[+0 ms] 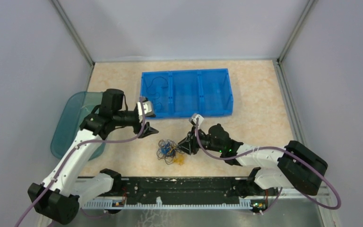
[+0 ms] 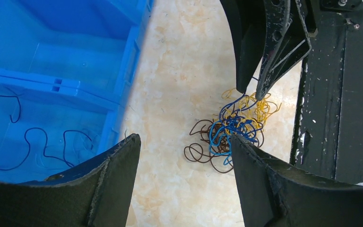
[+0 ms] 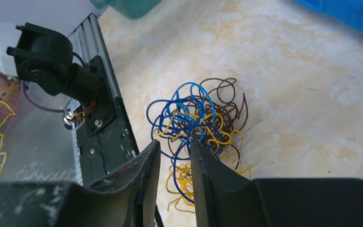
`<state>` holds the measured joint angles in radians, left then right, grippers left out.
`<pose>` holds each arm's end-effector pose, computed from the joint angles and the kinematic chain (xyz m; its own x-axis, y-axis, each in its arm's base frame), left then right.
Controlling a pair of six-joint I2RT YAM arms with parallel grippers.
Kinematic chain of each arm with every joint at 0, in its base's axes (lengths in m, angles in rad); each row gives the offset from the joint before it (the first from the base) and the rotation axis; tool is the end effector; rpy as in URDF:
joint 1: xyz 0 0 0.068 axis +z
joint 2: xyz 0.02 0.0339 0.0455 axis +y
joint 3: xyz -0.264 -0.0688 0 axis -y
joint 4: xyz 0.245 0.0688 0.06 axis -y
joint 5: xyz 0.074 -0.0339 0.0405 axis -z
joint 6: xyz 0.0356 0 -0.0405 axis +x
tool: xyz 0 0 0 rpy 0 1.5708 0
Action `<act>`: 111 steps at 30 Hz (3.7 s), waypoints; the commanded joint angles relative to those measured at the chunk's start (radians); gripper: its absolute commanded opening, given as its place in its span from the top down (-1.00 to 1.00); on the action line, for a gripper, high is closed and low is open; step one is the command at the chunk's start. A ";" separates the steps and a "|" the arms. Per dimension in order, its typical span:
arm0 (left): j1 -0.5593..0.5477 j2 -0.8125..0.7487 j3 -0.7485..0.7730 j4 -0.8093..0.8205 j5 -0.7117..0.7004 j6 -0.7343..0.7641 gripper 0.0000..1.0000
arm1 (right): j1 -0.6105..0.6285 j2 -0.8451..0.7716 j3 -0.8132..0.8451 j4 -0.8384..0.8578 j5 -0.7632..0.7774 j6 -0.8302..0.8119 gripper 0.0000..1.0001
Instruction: Untangle the cables
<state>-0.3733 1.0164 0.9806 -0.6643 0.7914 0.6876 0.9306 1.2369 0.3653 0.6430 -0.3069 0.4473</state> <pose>0.1805 -0.0979 0.3254 0.0206 0.4710 -0.8819 0.9703 0.2033 0.1312 0.1361 0.2007 0.1896 -0.5288 -0.0196 -0.8485 -0.7892 0.3793 0.4830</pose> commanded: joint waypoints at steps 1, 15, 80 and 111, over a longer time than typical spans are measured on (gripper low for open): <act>-0.002 -0.045 -0.027 0.014 0.052 0.039 -0.53 | -0.010 0.002 0.069 0.023 -0.053 -0.027 0.42; -0.003 -0.093 -0.039 0.051 0.103 0.056 -0.55 | -0.016 -0.013 0.096 -0.154 -0.048 -0.116 -0.11; -0.127 -0.162 -0.140 0.225 0.245 -0.158 0.34 | -0.016 -0.070 0.382 0.125 -0.247 0.131 1.00; -0.152 -0.172 0.104 0.304 0.239 -0.346 0.99 | -0.022 -0.385 0.075 0.082 -0.021 -0.009 -0.55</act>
<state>-0.5175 0.8490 1.0447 -0.4175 1.0004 0.4217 0.9131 0.8280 0.4622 0.6502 -0.3050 0.4877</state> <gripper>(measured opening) 0.012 0.777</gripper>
